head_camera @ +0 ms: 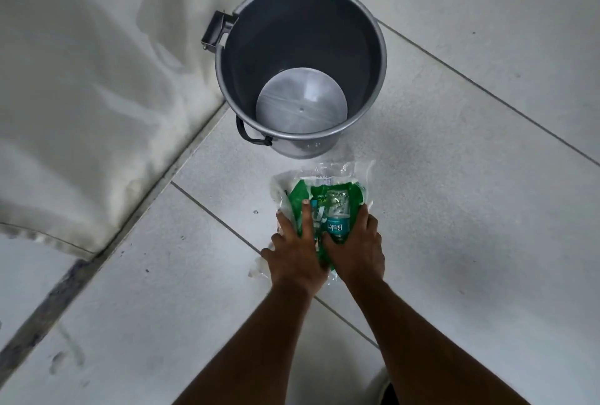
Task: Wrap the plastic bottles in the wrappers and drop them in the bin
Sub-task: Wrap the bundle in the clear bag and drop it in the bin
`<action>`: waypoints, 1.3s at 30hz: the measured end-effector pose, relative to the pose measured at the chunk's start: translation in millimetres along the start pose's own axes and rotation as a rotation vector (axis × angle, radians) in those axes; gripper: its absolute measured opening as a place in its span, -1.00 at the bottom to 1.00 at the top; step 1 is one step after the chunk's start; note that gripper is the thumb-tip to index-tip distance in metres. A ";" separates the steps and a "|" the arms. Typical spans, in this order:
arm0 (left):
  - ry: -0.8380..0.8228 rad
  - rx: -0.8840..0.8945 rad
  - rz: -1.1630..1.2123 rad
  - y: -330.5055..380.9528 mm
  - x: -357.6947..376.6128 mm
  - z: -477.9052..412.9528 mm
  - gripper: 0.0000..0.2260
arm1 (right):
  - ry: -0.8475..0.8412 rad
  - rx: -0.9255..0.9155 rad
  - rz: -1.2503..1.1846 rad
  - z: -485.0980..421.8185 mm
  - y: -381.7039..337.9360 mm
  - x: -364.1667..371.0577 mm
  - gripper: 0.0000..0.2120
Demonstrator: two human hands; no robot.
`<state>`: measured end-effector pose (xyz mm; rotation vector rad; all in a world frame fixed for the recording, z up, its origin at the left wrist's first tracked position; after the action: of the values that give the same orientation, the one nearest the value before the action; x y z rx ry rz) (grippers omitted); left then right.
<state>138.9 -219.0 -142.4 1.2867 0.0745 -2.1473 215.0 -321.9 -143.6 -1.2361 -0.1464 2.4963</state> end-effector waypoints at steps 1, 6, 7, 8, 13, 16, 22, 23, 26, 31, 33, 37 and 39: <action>0.006 0.006 -0.001 0.9 1.8 -0.4 0.02 | 0.000 0.000 0.021 -0.2 -2.4 0.2 -0.08; 0.054 0.098 -0.036 10.2 -11.2 10.3 -0.15 | 0.018 -0.001 0.036 12.4 -10.3 -13.6 -0.19; 0.067 0.108 -0.049 14.4 -20.2 18.9 -0.18 | 0.020 -0.001 0.031 21.3 -11.8 -21.8 -0.20; 0.078 0.107 -0.055 18.3 -29.5 28.3 -0.19 | 0.018 0.002 0.021 31.1 -12.3 -30.0 -0.20; 0.063 0.065 -0.013 40.9 -97.8 95.5 -0.26 | -0.031 0.021 -0.017 103.2 -21.8 -94.1 -0.22; 0.054 0.035 0.054 53.7 -165.7 136.8 -0.31 | -0.062 0.005 -0.051 155.2 -45.8 -153.7 -0.18; 0.050 -0.010 0.097 71.5 -294.9 171.2 -0.35 | -0.070 -0.050 0.015 214.9 -111.2 -249.3 -0.19; 0.053 0.004 0.080 74.4 -313.1 166.6 -0.34 | -0.059 -0.071 0.047 214.5 -126.3 -261.9 -0.20; 0.034 0.042 0.024 82.6 -365.0 139.5 -0.33 | -0.041 -0.119 0.147 200.5 -176.2 -295.7 -0.25; -0.052 0.058 -0.027 84.1 -415.7 70.3 -0.40 | -0.063 -0.126 0.250 144.4 -238.7 -318.0 -0.34; -0.108 0.046 -0.052 79.5 -420.2 41.1 -0.52 | -0.094 -0.138 0.305 118.1 -253.2 -310.4 -0.38; -0.175 0.037 -0.040 67.0 -417.0 -8.3 -0.65 | -0.161 -0.154 0.361 75.3 -264.9 -288.3 -0.50; -0.191 0.014 0.003 59.6 -411.0 -25.9 -0.60 | -0.189 -0.169 0.354 60.7 -268.0 -281.2 -0.57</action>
<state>325.7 -59.3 193.4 1.0826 -0.0217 -2.2608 394.7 -167.5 170.2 -1.1726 -0.2044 2.9612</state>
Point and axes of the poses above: each hand's wrist, its own z-axis away from the middle knuckle, its own x-axis out of the palm, y = z × x, the point moved 5 cm from there along -z, towards the middle knuckle, and after that the axes turned 13 degrees about x, right-handed, at the moved point
